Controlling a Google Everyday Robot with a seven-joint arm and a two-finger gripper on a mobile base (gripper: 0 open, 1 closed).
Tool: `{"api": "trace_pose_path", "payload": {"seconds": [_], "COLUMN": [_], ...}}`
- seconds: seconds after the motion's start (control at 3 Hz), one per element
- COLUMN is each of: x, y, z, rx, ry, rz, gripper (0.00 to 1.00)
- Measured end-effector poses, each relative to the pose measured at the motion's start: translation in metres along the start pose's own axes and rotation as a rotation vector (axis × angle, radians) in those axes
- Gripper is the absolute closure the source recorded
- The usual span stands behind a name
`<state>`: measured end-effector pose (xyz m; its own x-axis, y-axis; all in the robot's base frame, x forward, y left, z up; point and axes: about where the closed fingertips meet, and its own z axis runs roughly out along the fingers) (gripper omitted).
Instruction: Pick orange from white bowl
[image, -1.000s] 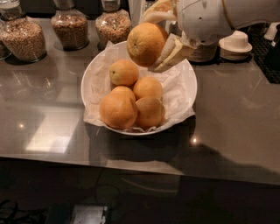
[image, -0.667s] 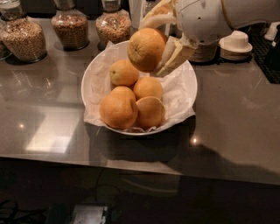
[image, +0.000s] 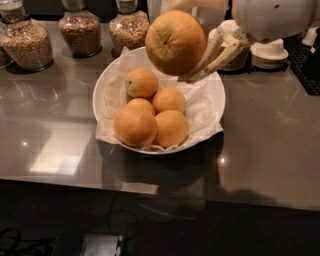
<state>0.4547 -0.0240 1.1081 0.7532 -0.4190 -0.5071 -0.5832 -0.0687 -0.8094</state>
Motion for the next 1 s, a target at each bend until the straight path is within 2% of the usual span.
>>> {"api": "trace_pose_path", "payload": {"seconds": [0.33, 0.67, 1.0], "x": [-0.056, -0.078, -0.079], "y": [-0.002, -0.009, -0.009], "z": [-0.029, -0.039, -0.038], "rx": [0.092, 0.136, 0.134], "ry": [-0.157, -0.205, -0.206], "rz": [-0.044, -0.036, -0.037], "gripper": [1.00, 1.00, 1.00]}}
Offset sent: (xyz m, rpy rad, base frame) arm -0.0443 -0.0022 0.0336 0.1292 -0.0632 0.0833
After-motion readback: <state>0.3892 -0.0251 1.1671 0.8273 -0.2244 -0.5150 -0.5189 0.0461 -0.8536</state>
